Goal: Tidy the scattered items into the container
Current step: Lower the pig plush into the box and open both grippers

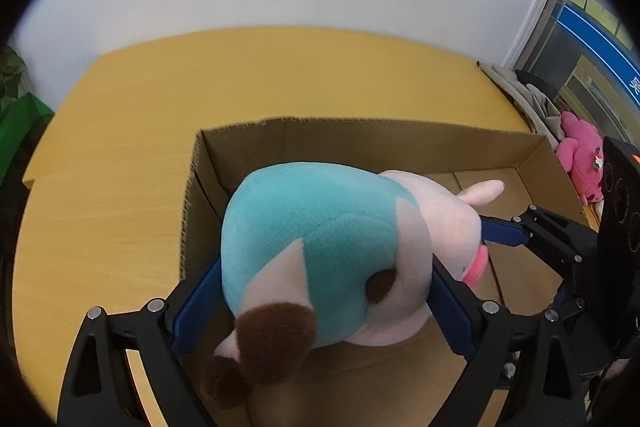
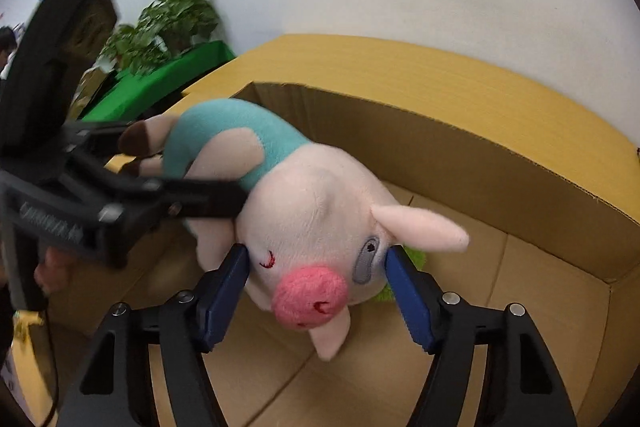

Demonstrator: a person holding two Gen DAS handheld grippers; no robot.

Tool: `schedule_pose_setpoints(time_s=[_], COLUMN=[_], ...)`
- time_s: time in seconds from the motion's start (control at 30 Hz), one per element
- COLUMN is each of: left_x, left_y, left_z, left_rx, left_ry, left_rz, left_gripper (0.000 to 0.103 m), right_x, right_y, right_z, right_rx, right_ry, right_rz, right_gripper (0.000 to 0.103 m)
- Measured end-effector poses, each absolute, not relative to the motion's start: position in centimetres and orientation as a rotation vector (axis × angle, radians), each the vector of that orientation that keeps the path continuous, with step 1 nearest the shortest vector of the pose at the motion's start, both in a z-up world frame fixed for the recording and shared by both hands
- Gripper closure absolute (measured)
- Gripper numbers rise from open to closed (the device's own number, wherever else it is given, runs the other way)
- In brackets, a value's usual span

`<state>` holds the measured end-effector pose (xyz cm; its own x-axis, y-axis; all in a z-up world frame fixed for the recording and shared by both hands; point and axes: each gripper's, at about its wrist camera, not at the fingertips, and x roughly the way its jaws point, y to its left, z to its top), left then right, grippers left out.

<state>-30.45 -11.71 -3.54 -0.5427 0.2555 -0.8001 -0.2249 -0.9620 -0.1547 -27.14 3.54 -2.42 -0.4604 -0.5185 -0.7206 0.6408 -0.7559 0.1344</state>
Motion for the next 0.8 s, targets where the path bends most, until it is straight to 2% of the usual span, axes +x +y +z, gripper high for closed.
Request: schedule_pose_setpoints(time_s=[0.07,0.1,0.2,0.23,0.47,0.6,0.7,0.8], left_x=[-30.1,-29.9,-28.7,-28.3,-29.7,-29.2,-28.1,-27.0], left_y=[-12.1,-12.3,-13.0,-13.3,-11.6,-11.7,-11.0,-10.7], left_z=[-3.0,-2.6,-1.2,-0.9,-2.6,-3.5,-3.2,-2.7], left_rx=[-1.282,-1.256,-1.151,-1.124,-1.269,-1.311,-1.285,-1.231], left_ry=[-0.072,-0.076,-0.093,-0.102,0.02,-0.051,-0.002,-0.037], left_rz=[2.531,2.535,2.593,2.603,2.596,2.554,2.572,2.558], left_gripper=[0.008,0.008,0.008,0.008,0.009,0.019,0.025,0.027], right_x=[-27.1,-27.1,-27.1,-27.2,-27.5,-28.1,-28.1,-28.0], right_y=[3.7,3.8,4.3,4.6,4.4,4.3,4.3,4.1], right_z=[-2.4,-2.4,-2.2,-2.1,-2.9,-3.8,-4.8,-5.7], right_rx=[0.996,0.984,0.949,0.947,1.032,1.079,1.109,1.125], right_ry=[0.199,0.206,0.239,0.241,0.21,0.181,0.182,0.201], right_rz=[-2.241,-2.257,-2.316,-2.325,-2.272,-2.24,-2.215,-2.207], right_gripper=[0.038,0.039,0.055,0.057,0.046,0.046,0.046,0.046])
